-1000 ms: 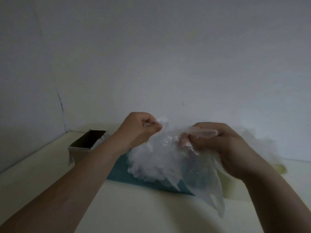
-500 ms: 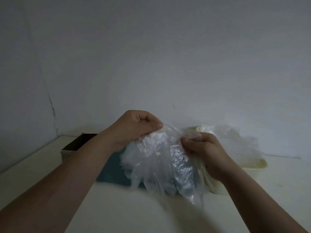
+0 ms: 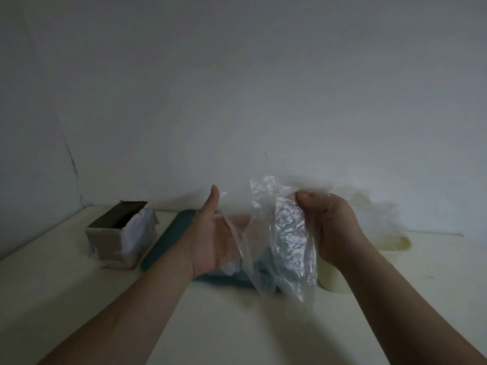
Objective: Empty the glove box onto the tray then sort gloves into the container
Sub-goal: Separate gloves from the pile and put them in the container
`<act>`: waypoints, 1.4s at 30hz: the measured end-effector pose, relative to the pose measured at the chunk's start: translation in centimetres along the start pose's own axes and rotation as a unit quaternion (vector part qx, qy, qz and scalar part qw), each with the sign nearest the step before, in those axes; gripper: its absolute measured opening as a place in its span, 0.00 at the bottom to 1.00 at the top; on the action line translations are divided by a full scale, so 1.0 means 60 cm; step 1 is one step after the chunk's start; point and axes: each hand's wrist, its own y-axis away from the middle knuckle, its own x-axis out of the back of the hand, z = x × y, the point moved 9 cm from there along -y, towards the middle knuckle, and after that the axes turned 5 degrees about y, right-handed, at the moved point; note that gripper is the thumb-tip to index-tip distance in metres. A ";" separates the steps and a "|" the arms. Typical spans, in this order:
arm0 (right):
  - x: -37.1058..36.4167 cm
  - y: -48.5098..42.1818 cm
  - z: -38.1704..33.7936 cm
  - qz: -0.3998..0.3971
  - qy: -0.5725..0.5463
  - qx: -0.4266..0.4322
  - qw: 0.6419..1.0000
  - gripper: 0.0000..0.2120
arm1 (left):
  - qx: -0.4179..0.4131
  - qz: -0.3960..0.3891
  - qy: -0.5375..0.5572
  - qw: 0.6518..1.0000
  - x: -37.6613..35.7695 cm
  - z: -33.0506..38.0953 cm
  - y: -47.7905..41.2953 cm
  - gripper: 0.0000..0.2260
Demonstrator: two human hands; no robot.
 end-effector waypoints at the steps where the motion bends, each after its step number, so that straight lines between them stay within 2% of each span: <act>1: 0.008 -0.004 0.000 0.010 0.010 -0.008 1.000 0.12 | 0.007 -0.024 -0.003 1.000 -0.013 -0.010 -0.003 0.41; 2: 0.019 -0.007 0.000 0.020 0.023 -0.016 0.999 0.12 | 0.004 -0.035 -0.008 0.999 -0.029 -0.015 -0.007 0.38; 5: 0.060 -0.015 -0.017 0.050 0.092 -0.034 0.994 0.13 | -0.064 0.016 -0.073 0.995 -0.050 0.011 -0.024 0.15; 6: 0.077 -0.014 -0.032 0.054 0.122 -0.036 0.990 0.12 | -0.077 0.023 -0.104 0.991 -0.062 0.019 -0.034 0.11; 9: 0.121 -0.005 -0.088 0.060 0.205 -0.032 0.976 0.12 | -0.098 0.019 -0.138 0.985 -0.077 0.043 -0.047 0.12; 13: 0.188 0.003 -0.178 0.120 0.251 -0.019 0.960 0.11 | -0.134 0.078 -0.181 0.971 -0.068 0.086 -0.057 0.12; 16: 0.207 -0.017 -0.203 0.125 0.329 -0.040 0.935 0.09 | -0.163 0.069 -0.204 0.963 -0.081 0.118 -0.056 0.15; 21: 0.236 -0.092 -0.130 0.133 0.432 -0.074 0.889 0.09 | -0.169 0.013 -0.193 0.966 -0.126 0.153 -0.038 0.10; 26: 0.275 -0.136 -0.064 0.165 0.556 -0.058 0.813 0.16 | -0.184 -0.052 -0.212 0.958 -0.184 0.160 0.005 0.10; 30: 0.281 -0.141 -0.051 0.158 0.628 -0.043 0.761 0.05 | -0.169 -0.102 -0.226 0.954 -0.265 0.140 -0.017 0.09; 32: 0.292 -0.134 -0.065 0.166 0.624 -0.037 0.763 0.08 | -0.147 -0.101 -0.225 0.958 -0.300 0.118 -0.059 0.08; 33: 0.302 -0.127 -0.080 0.177 0.596 -0.032 0.783 0.09 | -0.133 -0.090 -0.226 0.961 -0.311 0.104 -0.088 0.07; 35: 0.335 -0.112 -0.114 0.226 0.477 -0.016 0.849 0.07 | -0.113 -0.061 -0.260 0.957 -0.314 0.076 -0.152 0.07; 36: 0.353 -0.100 -0.131 0.253 0.438 -0.007 0.863 0.07 | -0.108 -0.046 -0.291 0.950 -0.309 0.063 -0.182 0.08; 38: 0.373 -0.068 -0.175 0.292 0.467 0.013 0.834 0.15 | -0.096 -0.007 -0.347 0.933 -0.294 0.039 -0.231 0.09; 40: 0.371 -0.030 -0.223 0.320 0.509 0.058 0.797 0.17 | -0.080 0.017 -0.382 0.920 -0.280 0.018 -0.262 0.10; 42: 0.349 -0.006 -0.246 0.303 0.503 0.083 0.805 0.15 | -0.047 0.029 -0.399 0.915 -0.271 -0.008 -0.277 0.15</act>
